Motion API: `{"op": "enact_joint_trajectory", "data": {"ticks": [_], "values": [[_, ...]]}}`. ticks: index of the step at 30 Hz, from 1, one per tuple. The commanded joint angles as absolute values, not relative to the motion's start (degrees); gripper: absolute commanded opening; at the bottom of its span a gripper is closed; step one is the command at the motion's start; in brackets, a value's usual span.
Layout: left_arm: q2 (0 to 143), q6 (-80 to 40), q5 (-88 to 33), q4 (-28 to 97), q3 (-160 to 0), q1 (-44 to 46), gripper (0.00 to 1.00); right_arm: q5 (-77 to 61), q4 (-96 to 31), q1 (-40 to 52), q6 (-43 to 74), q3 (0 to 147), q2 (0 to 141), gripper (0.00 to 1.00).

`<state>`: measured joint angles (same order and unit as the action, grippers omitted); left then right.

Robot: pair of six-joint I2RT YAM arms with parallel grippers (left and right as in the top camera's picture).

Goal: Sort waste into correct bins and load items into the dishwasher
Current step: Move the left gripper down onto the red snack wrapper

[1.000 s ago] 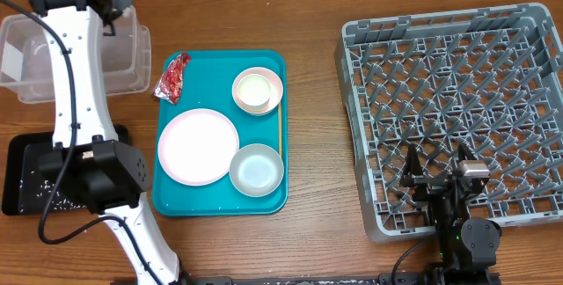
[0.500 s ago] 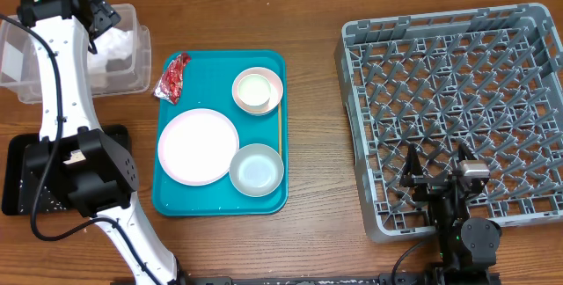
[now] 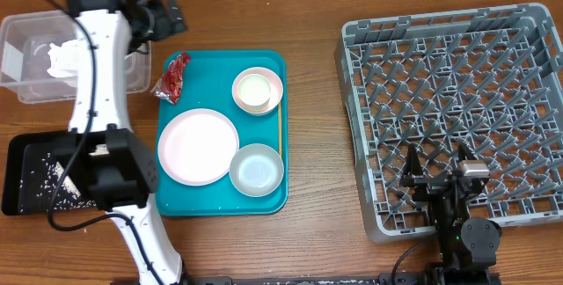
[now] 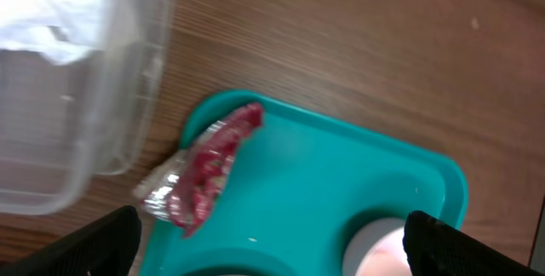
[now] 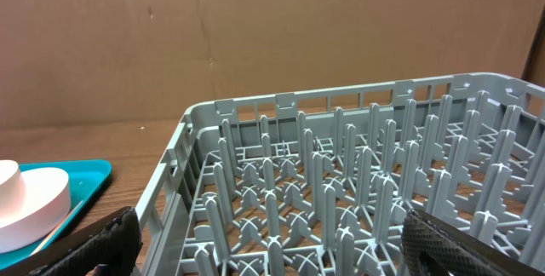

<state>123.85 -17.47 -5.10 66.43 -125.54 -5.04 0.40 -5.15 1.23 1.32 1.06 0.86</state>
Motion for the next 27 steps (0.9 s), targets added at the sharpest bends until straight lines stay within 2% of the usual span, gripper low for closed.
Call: {"op": "enact_joint_trajectory", "data": {"ticks": [1, 11, 15, 27], "values": [[122.58, -15.09, -0.27, 66.19, -122.19, -0.6, 0.99, 0.73, -4.82, 1.54, 1.3, 0.49, 0.67, 1.0], [122.58, -12.82, 15.22, 53.19, -106.26, 3.36, 0.98, 0.73, -4.82, 1.54, 1.28, 0.47, 0.67, 1.0], [122.58, -11.03, 20.23, 47.33, -102.52, 3.36, 0.93, 0.73, -4.82, 1.54, 1.3, 0.47, 0.67, 1.0], [122.58, -5.76, 19.44, 34.13, -94.39, 3.33, 0.87, 0.73, -4.82, 1.54, 1.28, 0.47, 0.67, 1.0]]}}
